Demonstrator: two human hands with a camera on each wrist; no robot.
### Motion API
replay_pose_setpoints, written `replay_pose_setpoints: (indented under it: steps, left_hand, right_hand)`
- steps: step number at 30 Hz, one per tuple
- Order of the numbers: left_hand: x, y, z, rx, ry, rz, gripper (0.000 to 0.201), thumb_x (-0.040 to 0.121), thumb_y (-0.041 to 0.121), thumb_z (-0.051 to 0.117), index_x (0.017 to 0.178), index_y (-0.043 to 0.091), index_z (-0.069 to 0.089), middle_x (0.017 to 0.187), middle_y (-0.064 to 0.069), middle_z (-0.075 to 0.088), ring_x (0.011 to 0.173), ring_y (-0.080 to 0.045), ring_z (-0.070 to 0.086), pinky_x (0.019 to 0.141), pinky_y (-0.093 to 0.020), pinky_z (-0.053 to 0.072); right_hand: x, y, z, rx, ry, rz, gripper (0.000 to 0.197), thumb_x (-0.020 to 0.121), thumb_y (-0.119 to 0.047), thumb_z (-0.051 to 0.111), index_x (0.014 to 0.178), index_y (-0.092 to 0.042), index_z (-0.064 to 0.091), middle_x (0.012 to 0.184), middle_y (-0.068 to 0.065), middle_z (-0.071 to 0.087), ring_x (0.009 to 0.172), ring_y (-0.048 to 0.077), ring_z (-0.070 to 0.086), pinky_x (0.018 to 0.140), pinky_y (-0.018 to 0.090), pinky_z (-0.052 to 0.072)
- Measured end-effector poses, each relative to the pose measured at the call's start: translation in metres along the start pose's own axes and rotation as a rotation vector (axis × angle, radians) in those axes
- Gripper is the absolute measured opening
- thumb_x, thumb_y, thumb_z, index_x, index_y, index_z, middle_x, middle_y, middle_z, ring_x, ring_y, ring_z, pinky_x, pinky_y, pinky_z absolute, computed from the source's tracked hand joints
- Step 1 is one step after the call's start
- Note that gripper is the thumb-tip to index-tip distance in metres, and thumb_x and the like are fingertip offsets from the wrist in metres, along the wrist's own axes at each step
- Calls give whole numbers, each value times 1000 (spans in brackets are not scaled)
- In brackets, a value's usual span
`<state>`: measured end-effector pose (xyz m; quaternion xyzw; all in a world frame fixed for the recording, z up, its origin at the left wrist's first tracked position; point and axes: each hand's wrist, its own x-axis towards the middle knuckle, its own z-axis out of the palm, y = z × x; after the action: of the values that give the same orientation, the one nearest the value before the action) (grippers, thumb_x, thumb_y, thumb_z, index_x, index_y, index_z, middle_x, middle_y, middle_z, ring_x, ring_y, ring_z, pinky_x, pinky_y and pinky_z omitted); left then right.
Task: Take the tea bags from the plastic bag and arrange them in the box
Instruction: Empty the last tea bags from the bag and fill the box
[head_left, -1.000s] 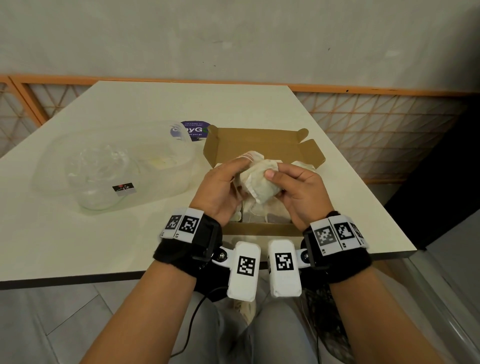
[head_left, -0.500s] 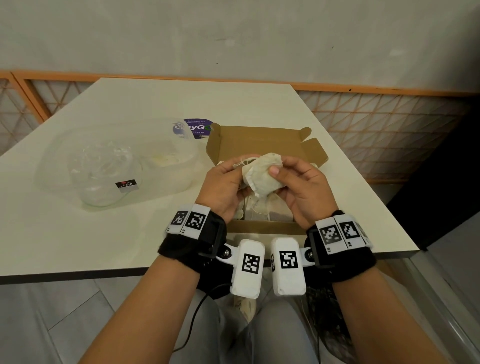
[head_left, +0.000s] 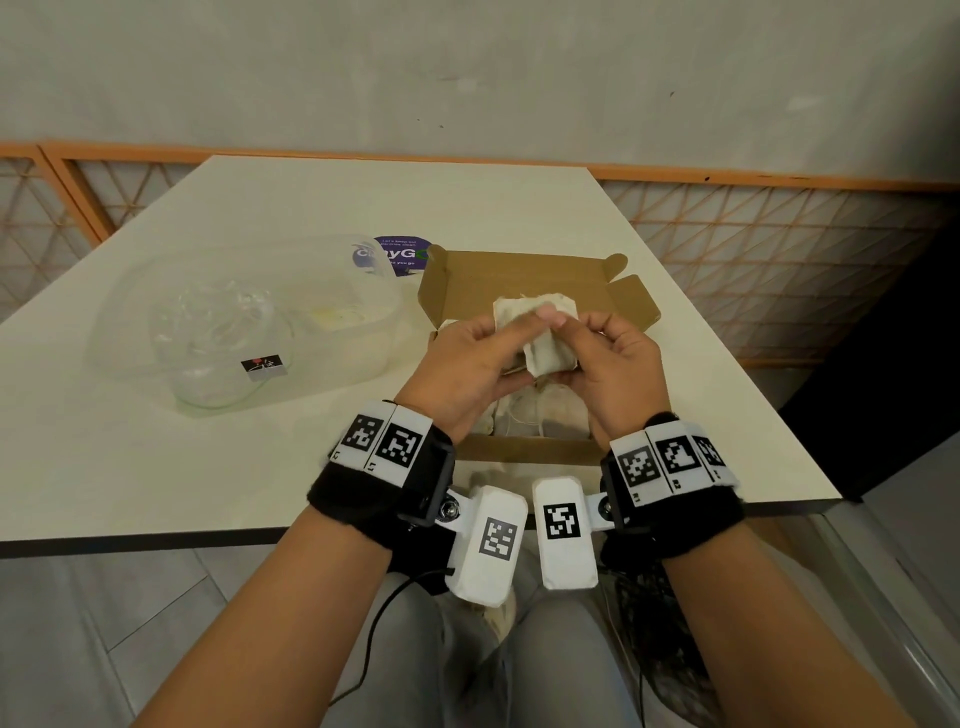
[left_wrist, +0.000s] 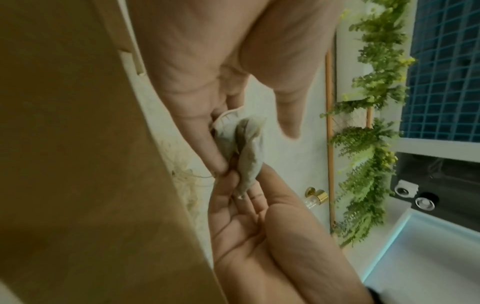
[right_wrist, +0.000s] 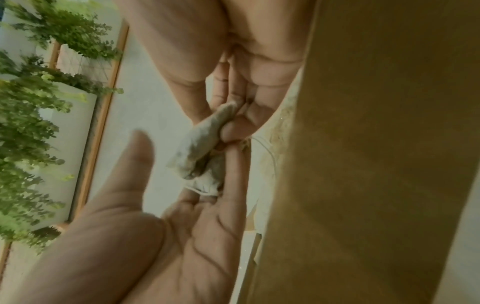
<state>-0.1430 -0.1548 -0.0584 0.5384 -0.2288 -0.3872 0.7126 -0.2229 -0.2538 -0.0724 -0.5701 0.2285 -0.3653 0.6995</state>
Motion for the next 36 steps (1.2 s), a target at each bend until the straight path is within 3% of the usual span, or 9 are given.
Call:
replay_pose_setpoints:
  steps: [3, 9, 14, 17, 21, 24, 27, 29, 36]
  left_hand:
    - [1, 2, 0, 30, 12, 5, 30, 91, 11, 59, 117, -5, 60, 115, -24, 65, 104, -27, 65, 93, -37, 53]
    - [1, 13, -2, -115, -8, -79, 34, 96, 13, 52, 122, -7, 56, 110, -18, 64, 91, -20, 66, 74, -24, 58]
    - [-2, 16, -6, -253, -72, -128, 35, 94, 17, 55, 123, -2, 58, 114, -13, 65, 99, -19, 66, 74, -22, 58]
    - [-1, 16, -13, -399, -43, -138, 23, 94, 14, 55, 111, 2, 62, 113, -11, 66, 98, -18, 65, 70, -23, 59]
    - [2, 14, -22, -496, 41, -132, 22, 92, 18, 58, 110, 6, 62, 111, -11, 67, 86, -18, 69, 70, -26, 59]
    - [3, 15, -28, -482, 70, -108, 16, 92, 19, 59, 103, 9, 64, 99, -7, 69, 76, -15, 71, 67, -25, 59]
    - [5, 16, -30, -487, 85, -87, 15, 93, 20, 58, 102, 10, 64, 95, -6, 69, 73, -14, 71, 66, -23, 59]
    - [7, 18, -31, -527, 109, -68, 16, 93, 21, 57, 105, 10, 62, 96, -7, 69, 71, -14, 71, 65, -22, 59]
    - [13, 24, -32, -644, 137, -18, 40, 94, 24, 56, 131, 9, 52, 106, -9, 67, 80, -15, 69, 73, -24, 57]
  right_hand:
    - [-1, -6, 1, -29, -27, 15, 15, 84, -13, 65, 72, -11, 57, 75, 9, 66, 73, 22, 64, 70, 41, 57]
    - [-2, -19, -7, -216, -114, 3, 12, 80, -16, 70, 87, -13, 61, 87, 9, 64, 72, 12, 60, 54, 18, 48]
    - [4, -31, -11, -201, -116, 24, 10, 80, -2, 67, 84, -10, 63, 80, 8, 68, 73, 21, 61, 69, 32, 50]
    - [7, -36, -14, -229, -88, 28, 11, 81, -2, 66, 87, -11, 63, 81, 6, 68, 70, 14, 62, 64, 23, 51]
    - [8, -39, -18, -205, -31, 23, 9, 83, -4, 65, 80, -12, 64, 80, 4, 64, 74, 13, 61, 62, 24, 50]
    - [6, -42, -22, -124, -107, 48, 13, 85, 0, 59, 85, -12, 63, 84, 4, 66, 81, 15, 63, 68, 28, 55]
    - [2, -48, -26, -76, -189, 72, 19, 88, 4, 53, 90, -12, 62, 78, -4, 70, 75, 8, 66, 62, 21, 55]
    - [2, -53, -29, -70, -206, 79, 19, 88, 4, 51, 85, -11, 63, 71, -8, 70, 71, 6, 67, 59, 20, 54]
    - [2, -50, -45, -249, -90, 131, 10, 86, -4, 59, 79, -10, 62, 88, 9, 64, 82, 19, 64, 60, 24, 58]
